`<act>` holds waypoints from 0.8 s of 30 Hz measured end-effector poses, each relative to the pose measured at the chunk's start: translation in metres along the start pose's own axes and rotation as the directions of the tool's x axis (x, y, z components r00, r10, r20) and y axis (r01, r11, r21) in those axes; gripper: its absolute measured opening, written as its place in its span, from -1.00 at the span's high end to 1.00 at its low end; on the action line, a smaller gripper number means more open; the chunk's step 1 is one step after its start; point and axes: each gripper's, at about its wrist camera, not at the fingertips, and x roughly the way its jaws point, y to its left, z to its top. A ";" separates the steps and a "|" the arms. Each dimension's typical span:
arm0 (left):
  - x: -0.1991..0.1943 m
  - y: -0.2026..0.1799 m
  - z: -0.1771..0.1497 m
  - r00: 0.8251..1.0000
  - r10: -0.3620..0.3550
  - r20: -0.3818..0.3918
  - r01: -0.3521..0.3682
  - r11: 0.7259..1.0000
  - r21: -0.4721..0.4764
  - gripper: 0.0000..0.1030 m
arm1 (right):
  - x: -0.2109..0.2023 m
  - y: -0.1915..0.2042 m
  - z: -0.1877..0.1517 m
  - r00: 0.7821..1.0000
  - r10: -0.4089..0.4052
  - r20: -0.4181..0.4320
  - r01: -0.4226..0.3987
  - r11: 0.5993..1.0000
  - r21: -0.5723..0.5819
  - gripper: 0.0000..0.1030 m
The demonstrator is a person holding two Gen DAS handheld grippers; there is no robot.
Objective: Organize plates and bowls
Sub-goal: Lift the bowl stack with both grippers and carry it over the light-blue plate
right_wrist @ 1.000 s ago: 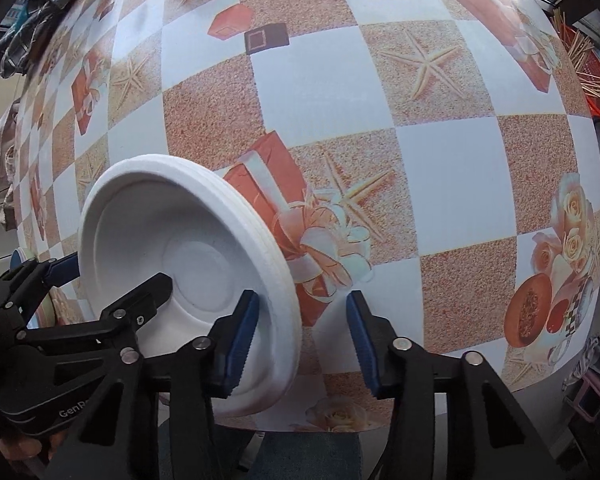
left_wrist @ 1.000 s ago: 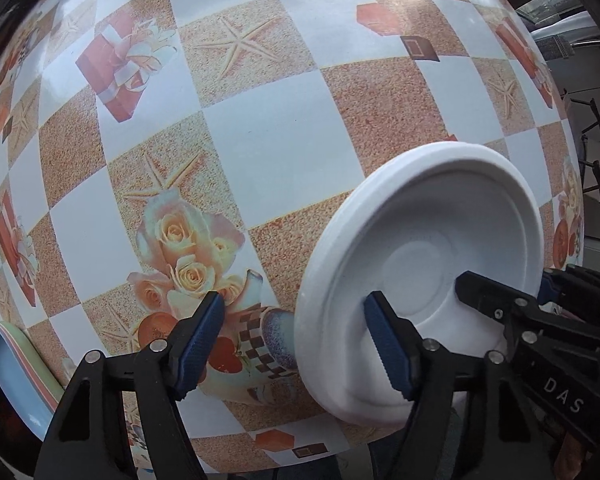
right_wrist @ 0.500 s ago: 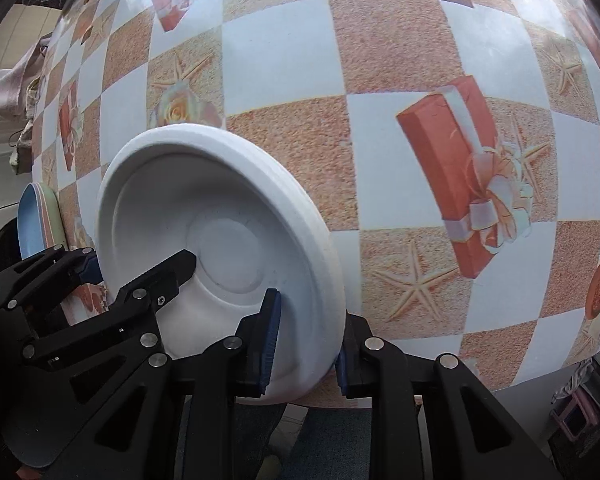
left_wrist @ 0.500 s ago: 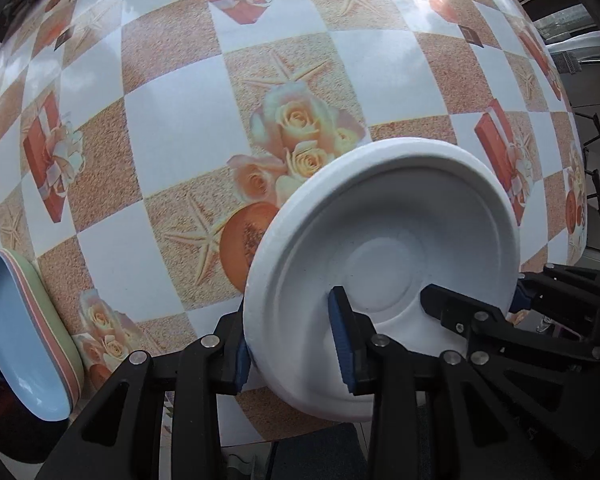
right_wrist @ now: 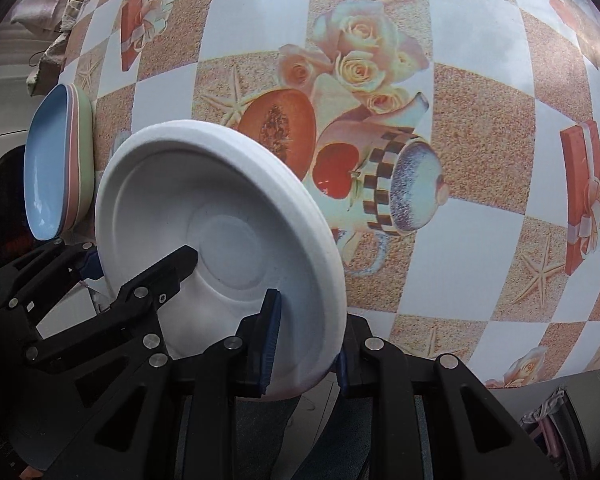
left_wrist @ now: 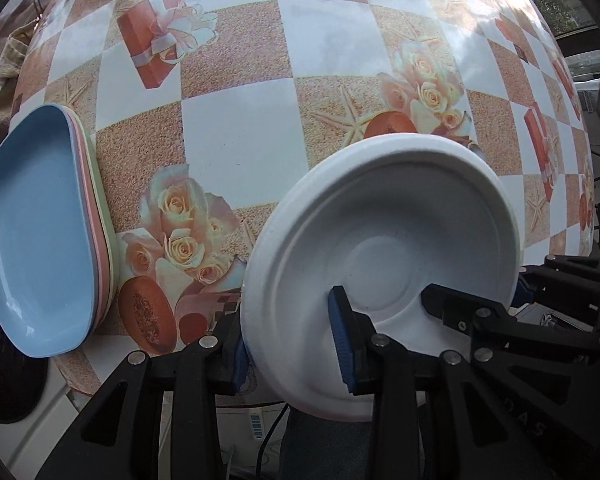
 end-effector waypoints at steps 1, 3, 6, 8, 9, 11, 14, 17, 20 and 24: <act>0.000 0.002 -0.003 1.000 -0.003 -0.001 0.003 1.000 -0.004 0.27 | 0.000 0.003 0.000 1.000 -0.001 -0.003 0.001 1.000 -0.003 0.48; 0.007 0.017 -0.026 1.000 -0.003 0.007 0.003 1.000 0.001 0.26 | -0.001 0.006 -0.003 1.000 -0.008 -0.002 0.008 1.000 -0.011 0.48; 0.017 0.027 -0.057 1.000 0.005 0.024 -0.005 1.000 0.014 0.25 | 0.001 0.030 -0.003 1.000 -0.010 0.005 0.011 1.000 -0.014 0.48; 0.012 0.028 -0.062 0.999 0.007 0.041 -0.008 1.000 0.018 0.25 | -0.011 0.030 0.001 1.000 -0.013 0.017 0.014 1.000 -0.016 0.48; 0.008 0.029 -0.065 0.999 0.008 0.051 -0.009 1.000 0.019 0.24 | -0.014 0.033 0.001 1.000 -0.017 0.024 0.017 1.000 -0.019 0.48; 0.002 0.032 -0.071 0.997 0.012 0.077 -0.014 1.000 0.023 0.24 | -0.029 0.029 0.008 0.999 -0.021 0.041 0.022 0.999 -0.026 0.48; -0.006 0.032 -0.075 0.994 0.018 0.112 -0.021 1.000 0.021 0.23 | -0.041 0.036 0.011 0.998 -0.021 0.065 0.023 0.999 -0.034 0.48; -0.014 0.041 -0.083 0.991 0.014 0.135 -0.015 1.000 0.003 0.23 | -0.056 0.049 0.017 0.996 -0.027 0.088 0.032 0.998 -0.047 0.48; -0.025 0.055 -0.088 0.987 0.015 0.157 -0.013 1.000 -0.015 0.23 | -0.071 0.058 0.026 0.994 -0.030 0.106 0.036 0.997 -0.062 0.48; -0.052 0.071 -0.082 0.983 0.023 0.183 -0.017 0.999 -0.034 0.23 | -0.075 0.067 0.028 0.991 -0.037 0.125 0.048 0.995 -0.089 0.48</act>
